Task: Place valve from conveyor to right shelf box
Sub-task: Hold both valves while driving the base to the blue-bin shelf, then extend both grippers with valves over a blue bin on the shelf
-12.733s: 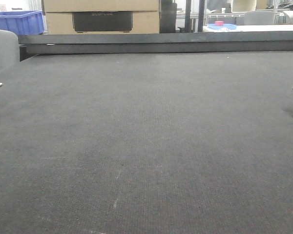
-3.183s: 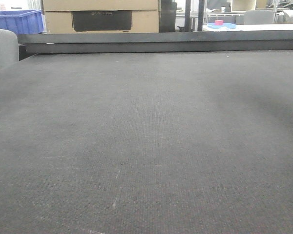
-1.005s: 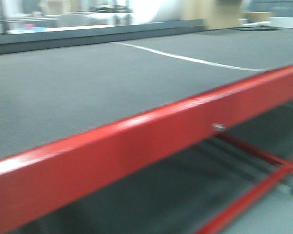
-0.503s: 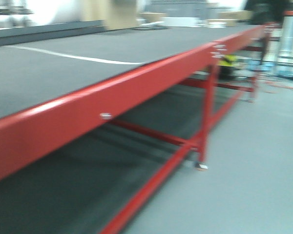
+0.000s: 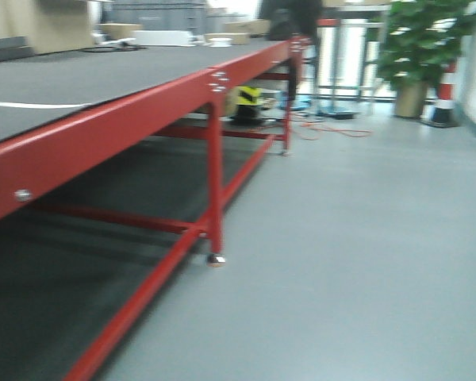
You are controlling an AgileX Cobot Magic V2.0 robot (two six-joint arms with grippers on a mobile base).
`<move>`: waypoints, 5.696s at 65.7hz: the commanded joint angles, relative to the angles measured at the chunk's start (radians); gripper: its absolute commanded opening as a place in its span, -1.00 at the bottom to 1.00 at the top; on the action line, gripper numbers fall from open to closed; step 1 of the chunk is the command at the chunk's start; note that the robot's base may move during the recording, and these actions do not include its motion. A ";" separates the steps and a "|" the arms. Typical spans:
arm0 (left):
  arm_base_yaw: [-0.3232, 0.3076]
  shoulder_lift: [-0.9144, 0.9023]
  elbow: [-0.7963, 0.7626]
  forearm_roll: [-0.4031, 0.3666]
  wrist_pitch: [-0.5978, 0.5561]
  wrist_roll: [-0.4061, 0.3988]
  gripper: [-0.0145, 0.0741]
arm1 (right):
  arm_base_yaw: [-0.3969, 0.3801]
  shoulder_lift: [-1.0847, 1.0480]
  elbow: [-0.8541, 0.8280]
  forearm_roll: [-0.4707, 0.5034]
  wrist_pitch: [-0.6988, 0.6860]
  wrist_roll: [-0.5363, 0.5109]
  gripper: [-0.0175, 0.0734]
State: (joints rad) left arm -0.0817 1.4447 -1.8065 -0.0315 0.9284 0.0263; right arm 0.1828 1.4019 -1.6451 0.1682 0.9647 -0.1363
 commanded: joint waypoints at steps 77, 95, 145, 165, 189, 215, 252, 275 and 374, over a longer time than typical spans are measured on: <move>-0.006 -0.011 -0.010 -0.009 -0.055 -0.004 -0.92 | -0.001 -0.016 -0.019 0.001 -0.061 0.000 -0.97; -0.006 -0.011 -0.010 -0.009 -0.055 -0.004 -0.92 | -0.001 -0.016 -0.019 0.001 -0.061 0.000 -0.97; -0.006 -0.011 -0.010 -0.009 -0.055 -0.004 -0.92 | -0.001 -0.016 -0.019 0.001 -0.061 0.000 -0.97; -0.006 -0.011 -0.010 -0.005 -0.057 -0.004 -0.92 | -0.001 -0.016 -0.019 0.001 -0.061 0.000 -0.97; -0.006 -0.011 -0.010 -0.005 -0.057 -0.004 -0.92 | -0.001 -0.016 -0.019 0.001 -0.061 0.000 -0.97; -0.006 -0.011 -0.010 -0.005 -0.057 -0.004 -0.92 | -0.001 -0.016 -0.019 0.001 -0.077 0.000 -0.97; -0.006 -0.011 -0.010 -0.005 -0.057 -0.004 -0.92 | -0.001 -0.016 -0.019 0.001 -0.079 0.000 -0.97; -0.006 -0.011 -0.010 -0.005 -0.057 -0.004 -0.92 | -0.001 -0.016 -0.019 0.001 -0.081 0.000 -0.97; -0.006 -0.011 -0.010 -0.005 -0.057 -0.004 -0.92 | -0.001 -0.016 -0.019 0.001 -0.083 0.000 -0.97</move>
State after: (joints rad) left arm -0.0817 1.4447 -1.8065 -0.0275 0.9284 0.0263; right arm 0.1828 1.4019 -1.6451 0.1685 0.9503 -0.1363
